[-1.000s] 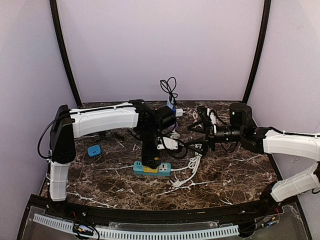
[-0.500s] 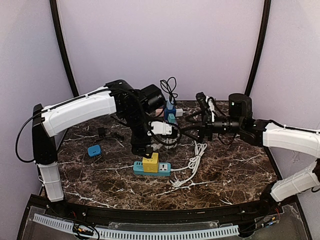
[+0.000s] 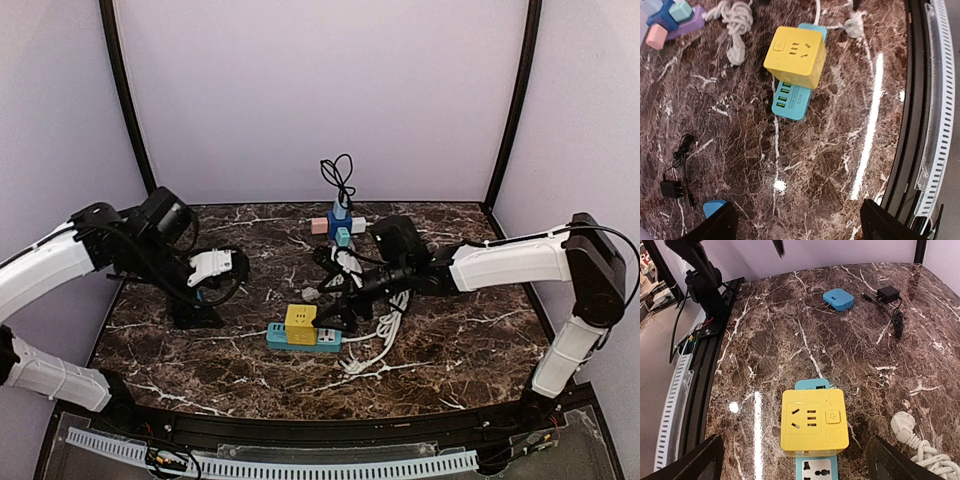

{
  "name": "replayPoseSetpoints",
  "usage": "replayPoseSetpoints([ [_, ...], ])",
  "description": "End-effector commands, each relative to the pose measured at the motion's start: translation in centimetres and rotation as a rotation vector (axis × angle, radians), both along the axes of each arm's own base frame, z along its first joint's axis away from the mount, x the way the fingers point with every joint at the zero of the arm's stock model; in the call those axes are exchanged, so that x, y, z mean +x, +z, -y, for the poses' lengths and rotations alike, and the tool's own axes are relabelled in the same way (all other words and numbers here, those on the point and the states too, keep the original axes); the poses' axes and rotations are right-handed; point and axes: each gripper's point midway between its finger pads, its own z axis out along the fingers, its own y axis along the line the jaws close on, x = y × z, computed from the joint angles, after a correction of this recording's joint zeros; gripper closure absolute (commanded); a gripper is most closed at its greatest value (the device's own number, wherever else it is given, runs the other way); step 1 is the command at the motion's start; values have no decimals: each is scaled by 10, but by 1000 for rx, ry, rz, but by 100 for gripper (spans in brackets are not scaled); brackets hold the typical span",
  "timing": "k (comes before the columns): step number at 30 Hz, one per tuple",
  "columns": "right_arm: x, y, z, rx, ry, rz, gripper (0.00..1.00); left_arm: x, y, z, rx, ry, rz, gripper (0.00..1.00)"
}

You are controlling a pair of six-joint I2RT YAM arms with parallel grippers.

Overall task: Insert the plug
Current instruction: Press the plug into the socket.

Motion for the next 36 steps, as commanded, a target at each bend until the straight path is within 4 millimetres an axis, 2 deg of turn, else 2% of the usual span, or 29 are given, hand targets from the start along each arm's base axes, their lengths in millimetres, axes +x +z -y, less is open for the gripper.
replayPoseSetpoints([
  [1, -1, -8, -7, 46, 56, 83, 1, -35, 29, 9, -306, -194, 223, 7],
  [2, -1, -10, -6, 65, 55, 101, 1, -39, 55, 25, -469, -241, 304, 5],
  [3, -2, -11, -6, 87, 59, 127, 1, -46, 33, 30, -505, -268, 273, 2],
  [4, -3, -13, -5, 103, 63, 150, 1, -45, 32, 45, -613, -294, 287, 2],
  [5, -3, -17, -4, 107, 66, 170, 1, -41, 29, 51, -654, -281, 283, 1],
  [8, 2, -28, -4, 100, 49, 205, 2, -15, 0, 77, -749, -192, 234, 1],
  [10, 3, -33, -5, 107, 52, 210, 1, -6, -18, 85, -789, -174, 227, 1],
  [14, 8, -43, -13, 111, 48, 188, 1, -2, -40, 90, -848, -154, 221, 1],
  [18, 15, -51, -21, 109, 21, 159, 2, 4, -48, 91, -880, -125, 191, 1],
  [24, 15, -50, -25, 119, 35, 151, 9, 9, -59, 98, -887, -127, 136, 4],
  [27, 15, -60, -28, 95, 52, 140, 13, 17, -71, 100, -860, -101, 128, 9],
  [31, 13, -73, -32, 63, 78, 121, 18, 23, -77, 100, -843, -102, 126, 13],
  [36, 6, -74, -33, 59, 98, 150, 37, 26, -82, 100, -832, -93, 104, 13],
])
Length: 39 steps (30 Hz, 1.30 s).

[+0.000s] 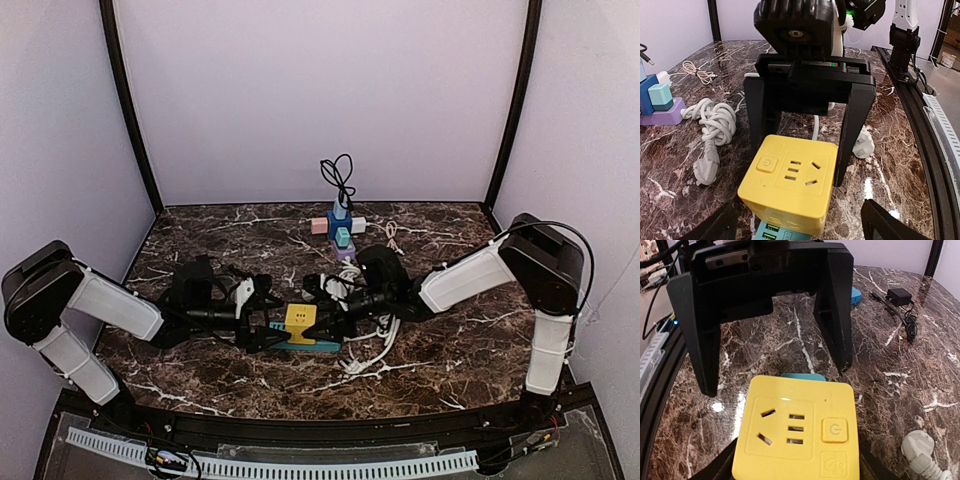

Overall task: Insert the plug
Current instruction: Press the plug into the socket.

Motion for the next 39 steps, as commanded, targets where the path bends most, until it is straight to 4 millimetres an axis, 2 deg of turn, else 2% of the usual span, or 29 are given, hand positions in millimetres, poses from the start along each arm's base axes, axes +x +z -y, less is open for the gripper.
replayPoseSetpoints([
  [1, -8, 1, -5, 0, 31, 38, 40, 2, 4, 3, -14, -19, 0, 14],
  [4, -17, 1, -6, -13, 49, 75, 48, 0, -4, 2, 6, -27, -11, 13],
  [8, -24, -6, -5, -37, 63, 103, 72, -1, -11, 3, 28, -51, 3, 16],
  [13, -26, -26, -2, -82, 83, 100, 84, -1, -13, 8, 25, -82, 10, 29],
  [18, -29, -47, 1, -135, 90, 47, 94, -11, -22, 6, 47, -139, 15, 45],
  [24, -33, -79, 8, -229, 63, -62, 100, -21, -42, 4, 88, -158, -55, 63],
  [26, -37, -89, 12, -249, 56, -101, 100, -18, -53, 2, 118, -124, -98, 64],
  [29, -43, -106, 23, -290, 22, -163, 100, -26, -75, -6, 182, -126, -151, 65],
  [33, -52, -127, 39, -343, -12, -219, 100, -25, -83, -8, 211, -121, -141, 66],
  [37, -54, -137, 43, -359, -31, -212, 100, -25, -92, -11, 244, -128, -133, 68],
  [39, -51, -136, 41, -370, -37, -196, 100, -25, -95, -14, 257, -118, -132, 69],
])
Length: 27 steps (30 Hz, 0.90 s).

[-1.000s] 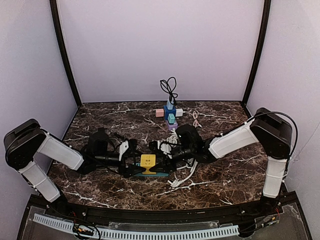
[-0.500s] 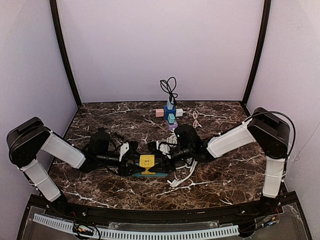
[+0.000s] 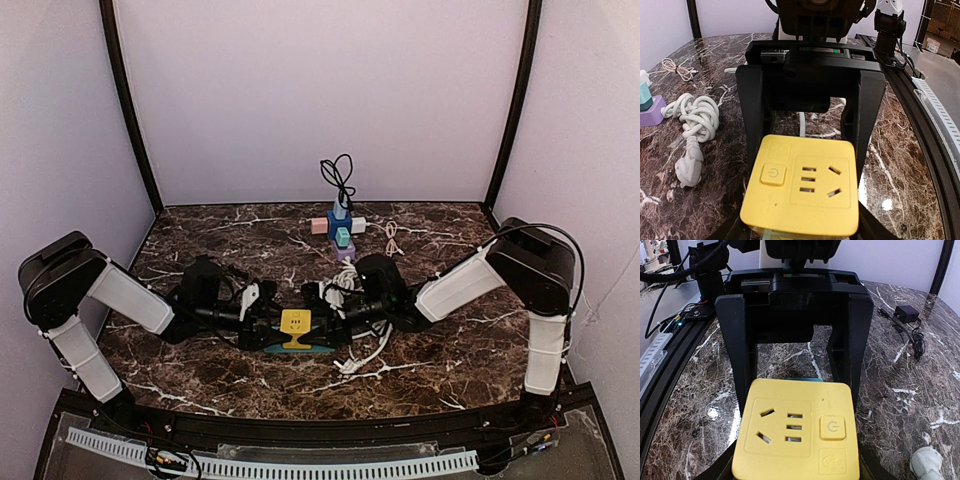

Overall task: Insert the plug
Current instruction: Press the plug into the socket.

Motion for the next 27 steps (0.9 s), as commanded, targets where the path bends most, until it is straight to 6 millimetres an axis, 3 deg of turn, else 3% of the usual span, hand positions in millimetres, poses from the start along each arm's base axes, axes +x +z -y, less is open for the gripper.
replayPoseSetpoints([
  [1, -35, -118, 48, -405, -78, -208, 99, -25, -68, -19, 224, -7, -117, 69],
  [7, -20, -79, 34, -342, -83, -117, 73, -23, -29, -9, 142, -36, -58, 56],
  [11, -12, -51, 24, -282, -86, -68, 52, -11, 3, -4, 94, 11, -24, 31],
  [13, -10, -38, 19, -254, -75, -41, 45, -11, 15, -4, 77, 11, -6, 23],
  [16, -3, -23, 12, -226, -79, -4, 35, -17, 18, -7, 85, -8, 17, 17],
  [20, 2, -8, 9, -192, -96, 21, 2, -21, 19, -16, 115, 24, 17, 10],
  [27, 8, 33, 10, -118, -132, 94, 1, -13, 41, -27, 149, 110, 38, 7],
])
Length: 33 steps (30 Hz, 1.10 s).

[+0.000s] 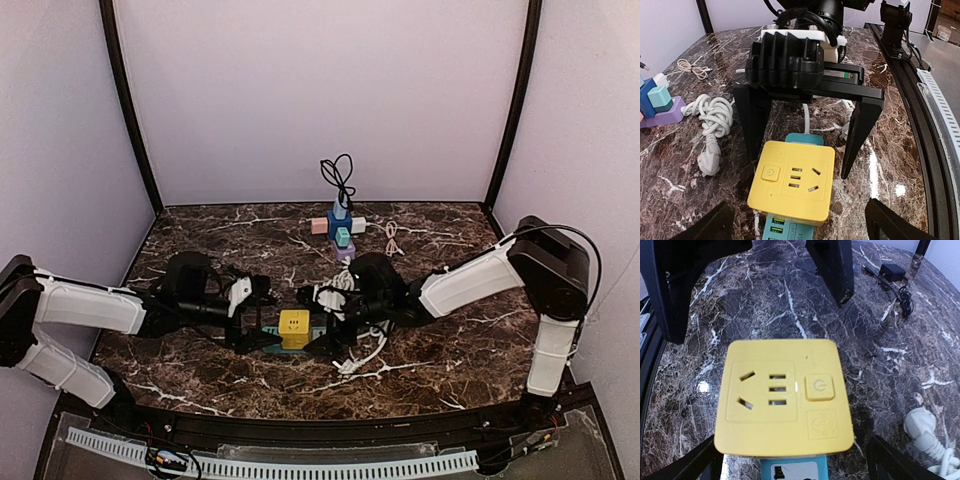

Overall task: Insert the plug
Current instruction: Press the plug into the socket, then pick up the plug from the center of the board.

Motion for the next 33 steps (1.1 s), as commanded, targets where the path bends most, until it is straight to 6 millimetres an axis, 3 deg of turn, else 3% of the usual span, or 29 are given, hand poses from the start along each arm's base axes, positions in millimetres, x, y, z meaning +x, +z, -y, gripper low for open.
replayPoseSetpoints([
  [1, 4, 50, -2, 89, -17, 90, 1, 6, 8, -15, 83, 90, -19, 7],
  [4, -1, 89, -2, 182, 4, 130, 1, 21, 23, -26, 140, 188, -30, 7],
  [8, -5, 141, 7, 298, 1, 146, 1, 43, 39, -61, 255, 373, -113, 9],
  [11, 12, 164, 16, 323, -114, 129, 1, 73, 49, -108, 364, 598, -210, 14],
  [12, 21, 168, 20, 319, -176, 114, 1, 89, 45, -132, 417, 714, -223, 17],
  [13, 31, 171, 23, 307, -242, 106, 1, 94, 51, -147, 448, 784, -255, 18],
  [14, 40, 171, 27, 288, -304, 95, 1, 112, 56, -173, 487, 912, -253, 19],
  [17, 64, 168, 40, 245, -475, 76, 1, 111, 44, -218, 586, 1057, -384, 18],
  [18, 66, 167, 41, 241, -495, 66, 1, 118, 38, -233, 591, 1110, -453, 18],
  [19, 65, 165, 42, 238, -499, 56, 1, 109, 30, -244, 640, 1131, -534, 18],
  [20, 64, 163, 42, 235, -494, 51, 1, 118, 22, -260, 646, 1200, -625, 20],
  [21, 62, 162, 42, 239, -499, 19, 1, 106, 13, -270, 697, 1224, -732, 22],
  [22, 60, 161, 41, 240, -498, -1, 1, 112, 5, -281, 687, 1278, -829, 21],
  [27, 56, 149, 42, 220, -518, -79, 1, 138, 12, -307, 660, 1415, -761, 17],
  [31, 53, 143, 41, 223, -514, -113, 1, 116, -15, -304, 648, 1465, -880, 2],
  [33, 53, 144, 37, 228, -509, -121, 1, 100, -36, -298, 655, 1473, -967, 1],
])
